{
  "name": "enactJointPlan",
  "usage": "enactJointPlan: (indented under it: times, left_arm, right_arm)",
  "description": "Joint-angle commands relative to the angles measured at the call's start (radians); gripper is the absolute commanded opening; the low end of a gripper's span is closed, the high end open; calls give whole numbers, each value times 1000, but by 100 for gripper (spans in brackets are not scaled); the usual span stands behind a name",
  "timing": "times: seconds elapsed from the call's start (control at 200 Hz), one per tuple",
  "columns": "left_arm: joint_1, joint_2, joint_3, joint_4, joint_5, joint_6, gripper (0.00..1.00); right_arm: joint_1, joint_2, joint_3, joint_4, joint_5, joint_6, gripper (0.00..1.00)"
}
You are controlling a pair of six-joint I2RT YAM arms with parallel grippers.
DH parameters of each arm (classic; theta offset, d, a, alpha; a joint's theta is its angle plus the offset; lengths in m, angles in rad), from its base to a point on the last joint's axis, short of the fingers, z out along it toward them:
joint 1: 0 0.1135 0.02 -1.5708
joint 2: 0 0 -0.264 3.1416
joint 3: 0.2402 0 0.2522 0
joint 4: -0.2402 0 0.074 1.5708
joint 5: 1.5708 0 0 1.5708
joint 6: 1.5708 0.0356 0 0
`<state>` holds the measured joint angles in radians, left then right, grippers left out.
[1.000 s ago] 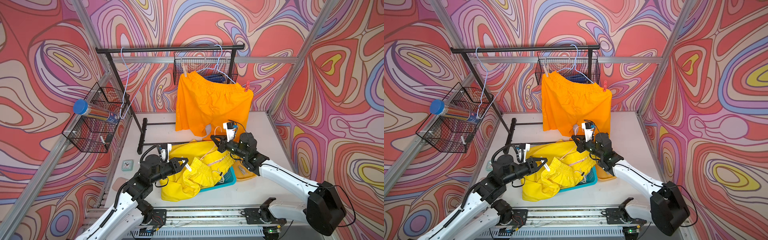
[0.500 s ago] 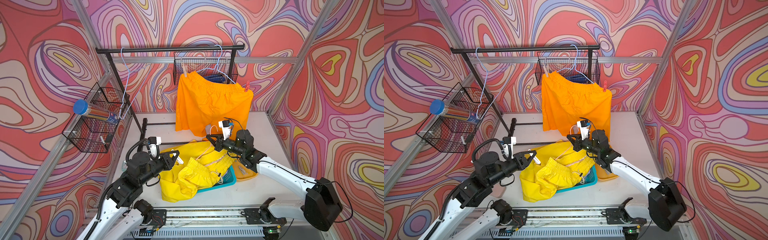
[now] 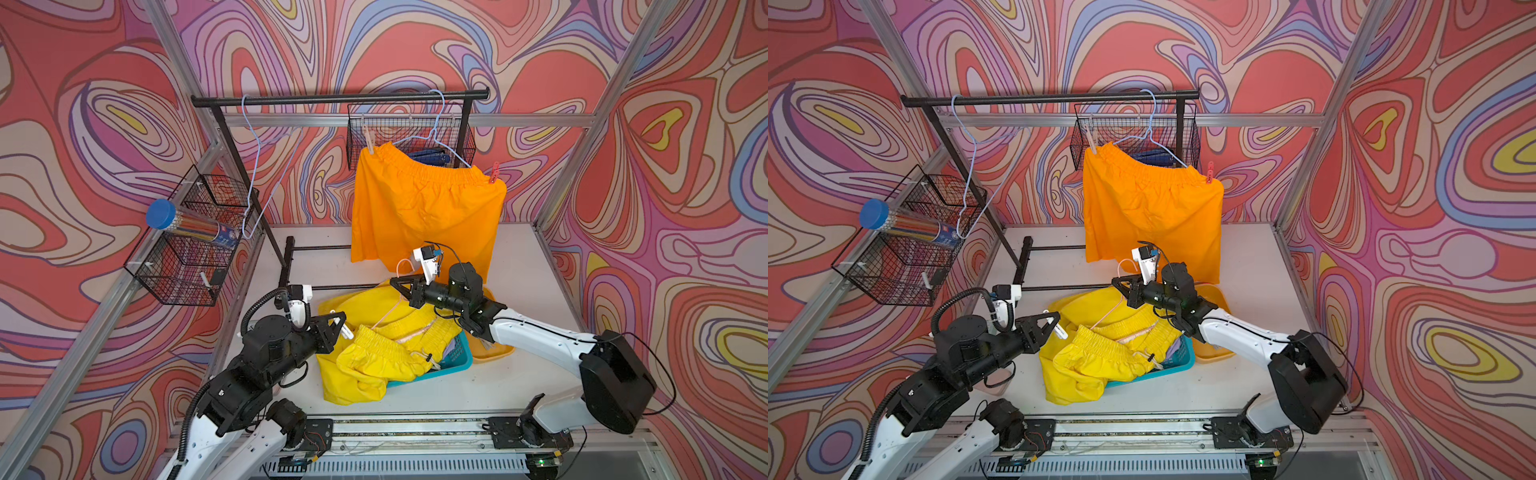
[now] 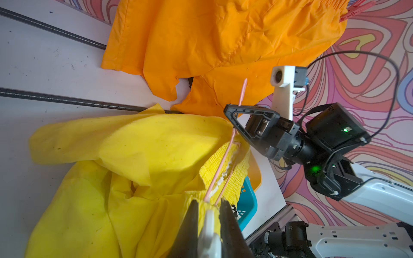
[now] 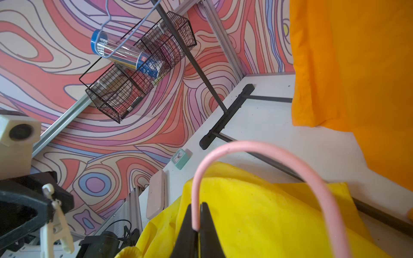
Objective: Remove the clothespins securing shorts to the hanger
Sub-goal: Place the hanger in the basket.
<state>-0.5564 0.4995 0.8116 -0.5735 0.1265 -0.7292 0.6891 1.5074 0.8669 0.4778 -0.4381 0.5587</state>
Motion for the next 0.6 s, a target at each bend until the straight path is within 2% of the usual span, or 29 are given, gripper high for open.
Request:
enactJointPlan:
  times: [0.0,0.145,0.23,0.305,0.596]
  left_arm:
    - [4,-12,-20,-9,11,20,12]
    - [4,12,-7,-13,26,30,12]
    - [4,19,-12,-2,34,31,12]
    - [4,28,-18,13,46,35,13]
    - [4,104,-27,67,117,36,15]
  right_arm:
    - [31,61,-11,104,-30,90,0]
    - [32,95,-10,117,-30,94,0]
    - [32,84,3,87,-26,81,10]
    - [32,66,15,40,-9,63,14]
    - [32,-23,-7,-142,180,48,33]
